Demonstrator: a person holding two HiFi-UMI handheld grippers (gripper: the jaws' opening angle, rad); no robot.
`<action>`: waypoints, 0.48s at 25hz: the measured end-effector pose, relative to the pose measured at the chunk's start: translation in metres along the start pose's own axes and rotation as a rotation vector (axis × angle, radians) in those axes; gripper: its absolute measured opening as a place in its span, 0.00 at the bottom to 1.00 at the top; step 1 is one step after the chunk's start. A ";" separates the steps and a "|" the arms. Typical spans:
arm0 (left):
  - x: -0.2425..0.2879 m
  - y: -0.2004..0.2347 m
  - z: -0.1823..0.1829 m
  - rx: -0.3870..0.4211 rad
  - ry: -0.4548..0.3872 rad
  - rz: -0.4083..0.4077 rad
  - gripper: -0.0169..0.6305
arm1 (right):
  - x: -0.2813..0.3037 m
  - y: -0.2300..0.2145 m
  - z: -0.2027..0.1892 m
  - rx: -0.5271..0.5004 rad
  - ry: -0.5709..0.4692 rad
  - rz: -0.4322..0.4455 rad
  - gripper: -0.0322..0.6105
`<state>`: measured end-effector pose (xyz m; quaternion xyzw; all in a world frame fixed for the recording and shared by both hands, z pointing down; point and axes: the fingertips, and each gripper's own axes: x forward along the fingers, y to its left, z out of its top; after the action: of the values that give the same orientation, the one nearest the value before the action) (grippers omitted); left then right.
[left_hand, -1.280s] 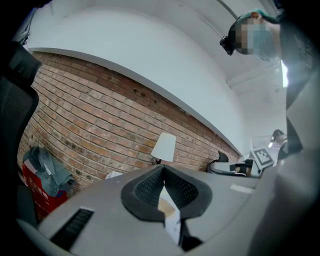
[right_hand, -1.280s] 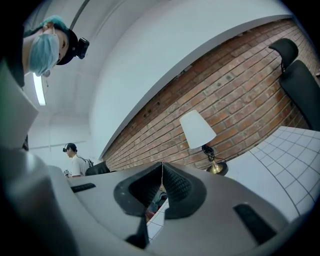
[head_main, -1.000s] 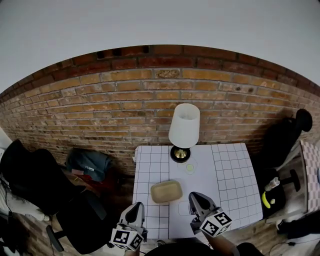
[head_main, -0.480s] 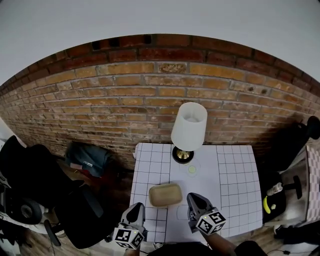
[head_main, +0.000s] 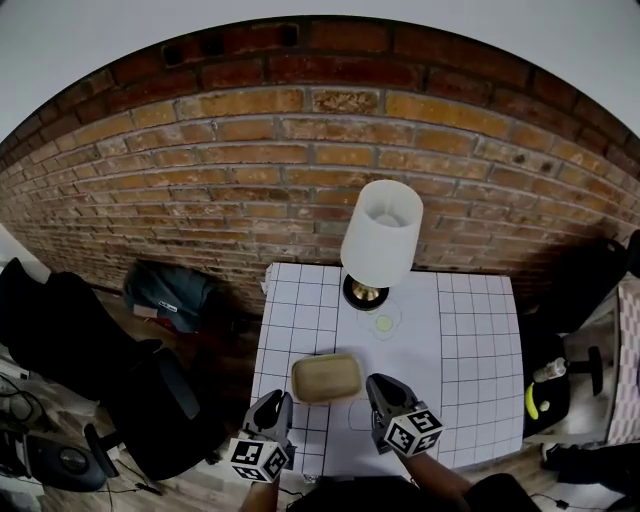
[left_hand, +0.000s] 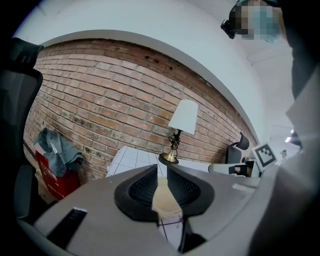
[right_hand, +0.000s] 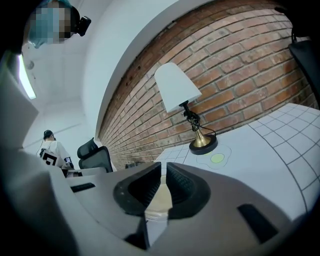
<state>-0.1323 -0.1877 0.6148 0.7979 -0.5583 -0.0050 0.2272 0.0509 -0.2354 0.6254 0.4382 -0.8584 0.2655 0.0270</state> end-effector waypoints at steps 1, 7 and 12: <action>0.003 0.000 -0.003 -0.009 0.008 -0.001 0.12 | 0.002 -0.002 -0.002 0.002 0.008 -0.001 0.06; 0.018 0.003 -0.030 -0.071 0.082 0.002 0.25 | 0.013 -0.013 -0.022 0.044 0.067 -0.008 0.23; 0.027 0.008 -0.054 -0.125 0.152 0.030 0.32 | 0.021 -0.018 -0.041 0.083 0.122 0.009 0.25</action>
<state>-0.1154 -0.1952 0.6731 0.7717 -0.5502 0.0241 0.3180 0.0446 -0.2397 0.6742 0.4179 -0.8454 0.3272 0.0600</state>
